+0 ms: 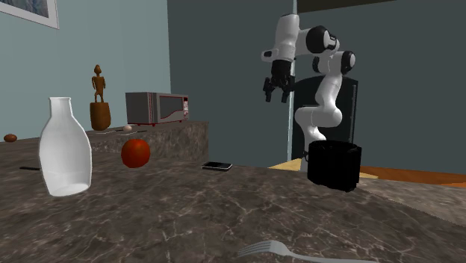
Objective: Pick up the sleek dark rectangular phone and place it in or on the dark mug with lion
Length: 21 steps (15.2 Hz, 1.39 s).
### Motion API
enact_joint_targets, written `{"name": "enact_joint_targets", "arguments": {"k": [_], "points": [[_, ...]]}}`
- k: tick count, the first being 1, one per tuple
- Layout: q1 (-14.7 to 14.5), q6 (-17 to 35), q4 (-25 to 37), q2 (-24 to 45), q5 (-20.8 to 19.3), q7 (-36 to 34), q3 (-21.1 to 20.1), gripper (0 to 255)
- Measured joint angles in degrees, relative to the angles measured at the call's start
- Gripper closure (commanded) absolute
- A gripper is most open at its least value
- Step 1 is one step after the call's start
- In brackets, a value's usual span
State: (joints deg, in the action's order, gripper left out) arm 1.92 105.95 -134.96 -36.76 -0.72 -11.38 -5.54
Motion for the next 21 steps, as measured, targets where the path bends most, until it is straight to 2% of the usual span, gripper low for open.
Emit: {"name": "enact_joint_targets", "arguments": {"k": [9, 14, 21], "points": [[4.87, 14.93, 2.42, 16.95, -2.39, -17.21, -5.26, 0], [7.53, 20.54, 7.84, 28.21, -6.27, -27.37, -6.93, 0], [8.92, 25.11, 17.35, 43.34, -12.85, -41.79, -6.56, 0]]}}
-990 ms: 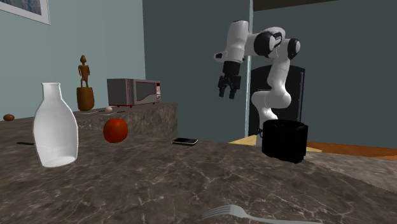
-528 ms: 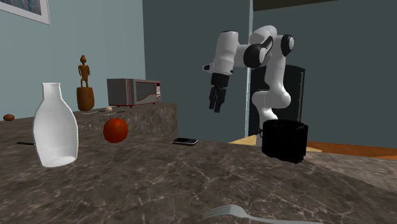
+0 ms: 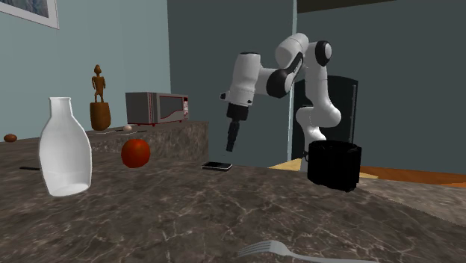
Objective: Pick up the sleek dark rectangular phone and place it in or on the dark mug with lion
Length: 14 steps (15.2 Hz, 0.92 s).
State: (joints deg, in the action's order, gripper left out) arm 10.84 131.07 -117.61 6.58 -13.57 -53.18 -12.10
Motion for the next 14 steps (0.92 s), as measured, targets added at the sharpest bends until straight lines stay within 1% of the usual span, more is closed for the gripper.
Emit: {"name": "enact_joint_targets", "arguments": {"k": [1, 4, 11, 14], "points": [[0.07, 0.0, 2.24, 2.33, -0.79, -1.6, 0.43, 0], [-0.37, 1.0, 6.2, 7.71, -2.72, -6.14, 1.43, 0], [-0.1, 5.13, 5.9, 11.55, -4.34, -7.41, 2.49, 0], [-0.09, 5.53, 5.9, 11.94, -4.51, -7.51, 2.59, 0]]}}
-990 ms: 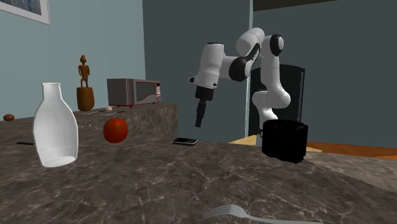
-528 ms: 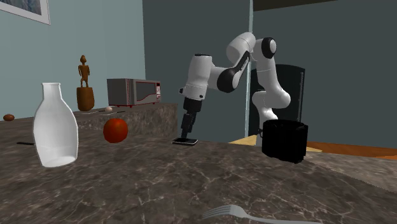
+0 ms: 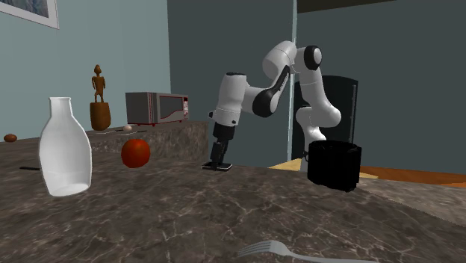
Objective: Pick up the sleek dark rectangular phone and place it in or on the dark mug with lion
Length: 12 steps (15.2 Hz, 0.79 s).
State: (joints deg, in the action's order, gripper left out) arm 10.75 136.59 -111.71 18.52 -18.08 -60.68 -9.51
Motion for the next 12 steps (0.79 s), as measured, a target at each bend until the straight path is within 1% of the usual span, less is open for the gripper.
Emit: {"name": "enact_joint_targets", "arguments": {"k": [3, 4, 12], "points": [[0.0, 0.04, 0.05, 0.07, -0.02, -0.01, 0.01, 0], [0.0, 0.04, 0.05, 0.07, -0.02, -0.01, 0.01, 255], [0.0, 0.11, -0.06, -0.08, -0.01, -0.02, -0.01, 255]]}}
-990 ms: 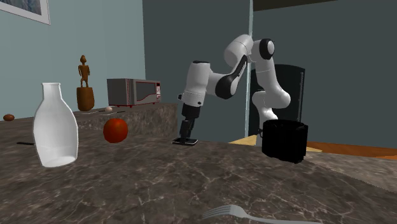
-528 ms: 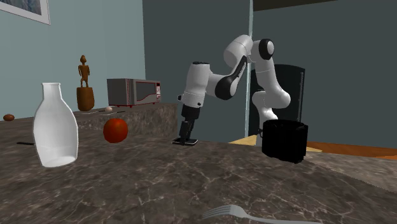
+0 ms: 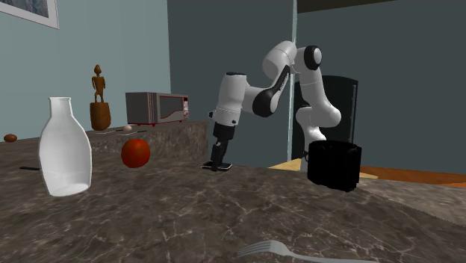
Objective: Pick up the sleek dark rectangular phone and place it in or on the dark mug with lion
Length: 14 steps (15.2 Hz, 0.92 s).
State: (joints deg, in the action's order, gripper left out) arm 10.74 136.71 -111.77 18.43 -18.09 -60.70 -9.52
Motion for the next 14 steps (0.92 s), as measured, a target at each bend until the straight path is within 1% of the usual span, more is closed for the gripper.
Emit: {"name": "enact_joint_targets", "arguments": {"k": [4, 14], "points": [[0.11, -0.79, 0.35, -0.39, 0.3, 0.37, -0.09, 255], [0.44, -7.03, 3.12, -4.1, 2.49, 2.6, -0.85, 255]]}}
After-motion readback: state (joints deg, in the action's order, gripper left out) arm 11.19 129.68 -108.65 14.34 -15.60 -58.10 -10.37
